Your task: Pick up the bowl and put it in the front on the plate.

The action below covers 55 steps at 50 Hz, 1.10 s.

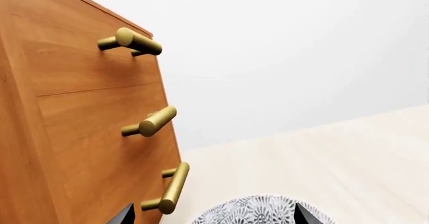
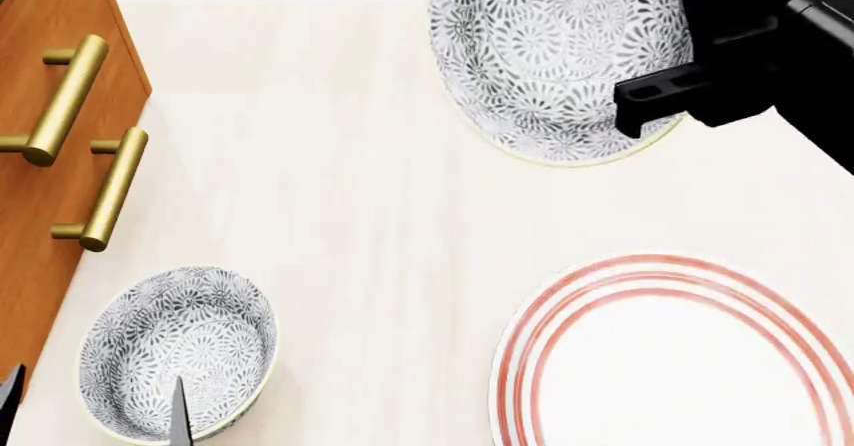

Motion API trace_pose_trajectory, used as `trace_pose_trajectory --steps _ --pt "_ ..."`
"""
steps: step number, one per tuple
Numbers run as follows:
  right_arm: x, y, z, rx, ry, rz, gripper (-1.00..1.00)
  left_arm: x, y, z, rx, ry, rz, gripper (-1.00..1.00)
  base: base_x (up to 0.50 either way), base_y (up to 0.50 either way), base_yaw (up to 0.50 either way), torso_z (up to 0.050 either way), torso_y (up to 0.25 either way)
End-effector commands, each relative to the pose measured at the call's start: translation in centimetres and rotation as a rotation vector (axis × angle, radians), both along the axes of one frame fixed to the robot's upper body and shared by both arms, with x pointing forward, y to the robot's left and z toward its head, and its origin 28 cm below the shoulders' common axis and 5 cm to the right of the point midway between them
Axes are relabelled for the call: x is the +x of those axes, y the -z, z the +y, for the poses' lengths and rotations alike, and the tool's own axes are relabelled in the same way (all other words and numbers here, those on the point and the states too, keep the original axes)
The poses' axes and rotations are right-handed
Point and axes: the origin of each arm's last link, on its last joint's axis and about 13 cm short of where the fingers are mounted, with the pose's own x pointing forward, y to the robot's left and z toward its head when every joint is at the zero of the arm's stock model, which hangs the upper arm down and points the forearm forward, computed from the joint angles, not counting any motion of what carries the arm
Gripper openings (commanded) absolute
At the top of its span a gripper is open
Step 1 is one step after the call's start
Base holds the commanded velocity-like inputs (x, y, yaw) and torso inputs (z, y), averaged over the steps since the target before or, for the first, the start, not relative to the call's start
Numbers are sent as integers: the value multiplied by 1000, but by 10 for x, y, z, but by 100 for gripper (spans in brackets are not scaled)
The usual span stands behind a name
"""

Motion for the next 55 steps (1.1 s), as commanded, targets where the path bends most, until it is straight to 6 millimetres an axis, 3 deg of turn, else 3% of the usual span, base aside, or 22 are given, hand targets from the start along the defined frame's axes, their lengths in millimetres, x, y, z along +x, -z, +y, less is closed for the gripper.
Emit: trace_pose_trajectory --steps 1,8,42,55 --pt "-18 -18 -19 -60 -46 -54 -100 1 -2 0 9 2 -4 100 0 0 0 0 0" --pt "-30 -19 -33 -118 -29 -39 -100 0 -3 -1 15 10 -5 100 0 0 0 0 0" --pt "-62 -12 -49 -359 -142 50 -100 0 -2 -2 16 29 10 100 0 0 0 0 0" --pt "-63 -10 -54 -363 -124 71 -100 0 -1 -2 14 32 20 100 0 0 0 0 0"
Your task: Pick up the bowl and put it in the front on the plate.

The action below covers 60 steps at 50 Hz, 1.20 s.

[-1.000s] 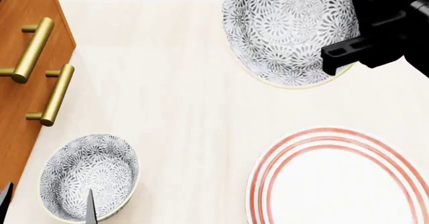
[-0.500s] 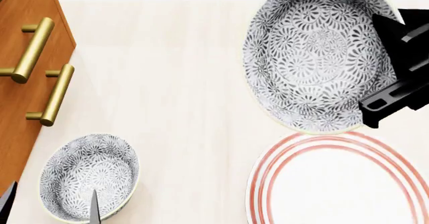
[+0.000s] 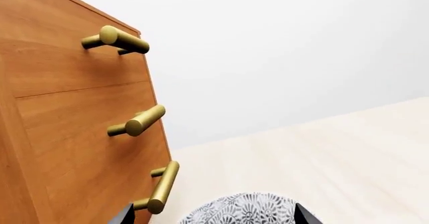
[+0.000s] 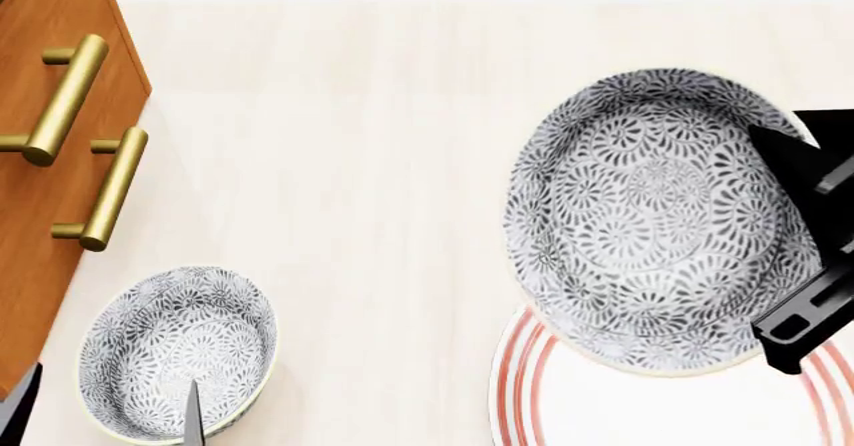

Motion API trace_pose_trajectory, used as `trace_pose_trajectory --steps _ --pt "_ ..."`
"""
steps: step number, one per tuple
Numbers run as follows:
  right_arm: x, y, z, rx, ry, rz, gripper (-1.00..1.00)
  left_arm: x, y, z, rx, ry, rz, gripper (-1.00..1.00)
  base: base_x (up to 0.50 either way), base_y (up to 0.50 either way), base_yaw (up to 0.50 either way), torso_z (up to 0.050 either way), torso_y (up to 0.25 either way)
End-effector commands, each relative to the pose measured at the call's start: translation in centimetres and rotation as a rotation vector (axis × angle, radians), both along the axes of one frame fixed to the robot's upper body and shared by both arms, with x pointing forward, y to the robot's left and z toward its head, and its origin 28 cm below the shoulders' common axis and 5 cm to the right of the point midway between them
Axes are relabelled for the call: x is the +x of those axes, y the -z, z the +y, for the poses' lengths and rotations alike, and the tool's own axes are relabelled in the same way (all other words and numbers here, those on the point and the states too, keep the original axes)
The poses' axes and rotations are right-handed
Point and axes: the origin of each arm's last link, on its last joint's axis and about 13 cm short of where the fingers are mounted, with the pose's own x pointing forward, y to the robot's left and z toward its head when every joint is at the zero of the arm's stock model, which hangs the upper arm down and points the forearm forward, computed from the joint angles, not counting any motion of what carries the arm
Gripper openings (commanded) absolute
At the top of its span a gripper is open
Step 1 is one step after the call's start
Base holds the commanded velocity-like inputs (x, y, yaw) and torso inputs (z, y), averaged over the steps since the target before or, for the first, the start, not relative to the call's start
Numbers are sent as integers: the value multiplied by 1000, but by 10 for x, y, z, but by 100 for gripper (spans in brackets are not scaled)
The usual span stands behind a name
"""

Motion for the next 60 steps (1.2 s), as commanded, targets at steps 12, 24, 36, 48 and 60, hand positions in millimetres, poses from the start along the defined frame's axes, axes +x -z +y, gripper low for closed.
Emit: trace_pose_trajectory --steps 12,24,36,48,60 --pt "0 -3 -3 139 -25 65 -100 2 2 0 -3 10 16 100 0 0 0 0 1" --pt "-1 7 -8 149 -39 124 -100 2 3 -1 -10 18 36 100 0 0 0 0 0" --pt "-4 29 -17 129 -42 175 -100 3 4 0 -19 19 49 100 0 0 0 0 0" --pt "-1 41 -20 135 -19 199 -100 4 5 0 -30 15 69 100 0 0 0 0 0" --pt "1 54 -19 170 17 238 -100 6 7 0 -37 18 97 100 0 0 0 0 0"
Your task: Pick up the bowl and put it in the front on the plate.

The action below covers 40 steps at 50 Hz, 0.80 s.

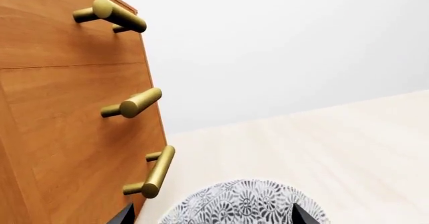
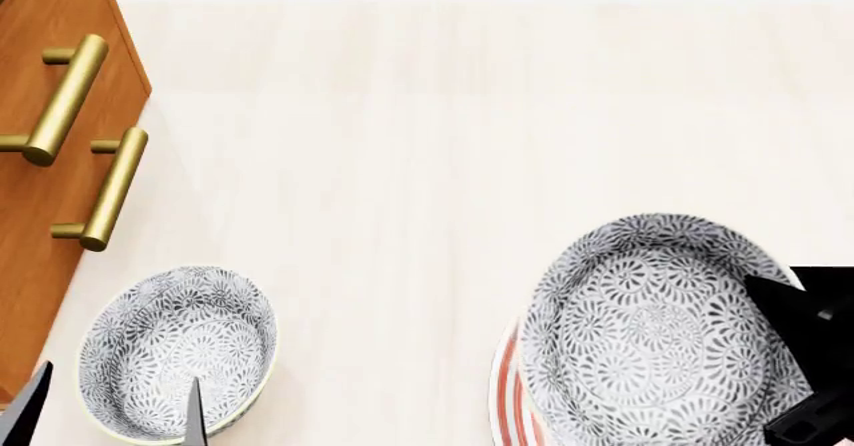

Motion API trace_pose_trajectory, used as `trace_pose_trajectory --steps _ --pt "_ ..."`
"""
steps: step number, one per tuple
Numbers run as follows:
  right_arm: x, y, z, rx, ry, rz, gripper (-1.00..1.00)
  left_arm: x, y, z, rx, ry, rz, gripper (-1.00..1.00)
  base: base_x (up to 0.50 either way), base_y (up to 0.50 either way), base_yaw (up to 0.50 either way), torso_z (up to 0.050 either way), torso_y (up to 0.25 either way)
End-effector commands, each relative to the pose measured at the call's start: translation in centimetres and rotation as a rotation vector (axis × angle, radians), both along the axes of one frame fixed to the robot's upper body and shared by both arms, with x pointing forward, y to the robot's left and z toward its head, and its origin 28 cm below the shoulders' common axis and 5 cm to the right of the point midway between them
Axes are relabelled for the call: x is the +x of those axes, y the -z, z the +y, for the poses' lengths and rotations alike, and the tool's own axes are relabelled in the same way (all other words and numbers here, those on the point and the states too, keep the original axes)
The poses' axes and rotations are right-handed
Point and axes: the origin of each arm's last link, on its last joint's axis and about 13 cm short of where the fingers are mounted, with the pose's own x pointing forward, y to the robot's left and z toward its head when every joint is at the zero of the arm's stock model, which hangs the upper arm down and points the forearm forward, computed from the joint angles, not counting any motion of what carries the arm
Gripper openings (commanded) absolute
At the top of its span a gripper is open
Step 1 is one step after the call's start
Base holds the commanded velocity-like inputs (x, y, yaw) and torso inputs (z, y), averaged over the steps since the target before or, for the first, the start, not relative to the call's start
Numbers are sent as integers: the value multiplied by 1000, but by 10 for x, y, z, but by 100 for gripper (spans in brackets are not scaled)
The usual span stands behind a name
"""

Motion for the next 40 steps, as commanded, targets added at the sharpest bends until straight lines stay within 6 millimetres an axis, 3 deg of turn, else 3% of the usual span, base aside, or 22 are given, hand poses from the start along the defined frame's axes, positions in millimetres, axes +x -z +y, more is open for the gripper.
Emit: trace_pose_trajectory --steps 1,40 --pt "2 -2 -1 18 10 -30 -100 0 5 -1 -3 12 44 100 0 0 0 0 0" --pt "12 19 -4 20 99 16 -100 0 8 -1 -7 17 62 100 0 0 0 0 0"
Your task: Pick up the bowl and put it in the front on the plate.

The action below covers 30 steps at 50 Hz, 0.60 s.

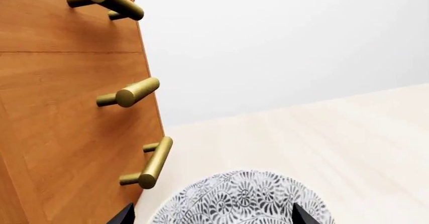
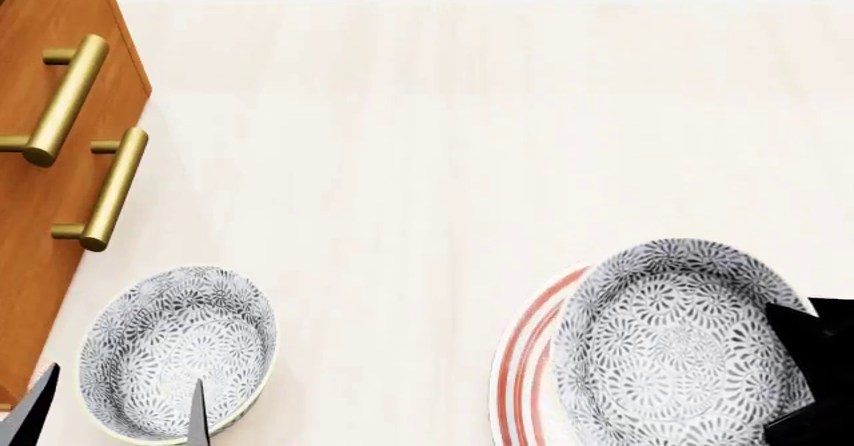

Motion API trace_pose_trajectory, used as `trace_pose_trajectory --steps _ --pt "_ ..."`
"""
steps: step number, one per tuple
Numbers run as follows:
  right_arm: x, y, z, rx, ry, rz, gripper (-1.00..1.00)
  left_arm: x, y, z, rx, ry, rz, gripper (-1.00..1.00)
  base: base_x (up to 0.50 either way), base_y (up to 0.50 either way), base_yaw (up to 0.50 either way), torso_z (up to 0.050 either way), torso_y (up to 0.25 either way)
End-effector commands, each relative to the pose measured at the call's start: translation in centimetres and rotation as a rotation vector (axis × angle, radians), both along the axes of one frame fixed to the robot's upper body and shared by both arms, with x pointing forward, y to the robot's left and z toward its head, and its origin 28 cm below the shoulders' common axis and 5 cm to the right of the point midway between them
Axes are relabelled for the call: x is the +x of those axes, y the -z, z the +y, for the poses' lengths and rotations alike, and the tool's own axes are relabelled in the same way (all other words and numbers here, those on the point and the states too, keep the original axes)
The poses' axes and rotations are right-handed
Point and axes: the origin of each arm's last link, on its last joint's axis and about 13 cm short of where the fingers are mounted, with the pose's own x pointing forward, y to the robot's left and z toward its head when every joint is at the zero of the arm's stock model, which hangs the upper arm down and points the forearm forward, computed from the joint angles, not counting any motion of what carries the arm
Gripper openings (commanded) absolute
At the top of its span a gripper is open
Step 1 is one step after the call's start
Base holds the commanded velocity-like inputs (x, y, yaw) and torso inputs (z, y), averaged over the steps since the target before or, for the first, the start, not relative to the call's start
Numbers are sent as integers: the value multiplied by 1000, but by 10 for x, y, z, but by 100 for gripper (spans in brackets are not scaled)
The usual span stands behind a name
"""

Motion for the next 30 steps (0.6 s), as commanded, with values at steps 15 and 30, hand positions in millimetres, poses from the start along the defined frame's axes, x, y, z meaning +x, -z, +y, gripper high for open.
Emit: trace_pose_trajectory --steps 15,30 --pt "15 3 2 6 49 -31 -100 -2 6 -1 2 17 35 100 0 0 0 0 0" --pt "21 13 6 2 48 -7 -100 -2 7 -2 2 20 38 100 0 0 0 0 0"
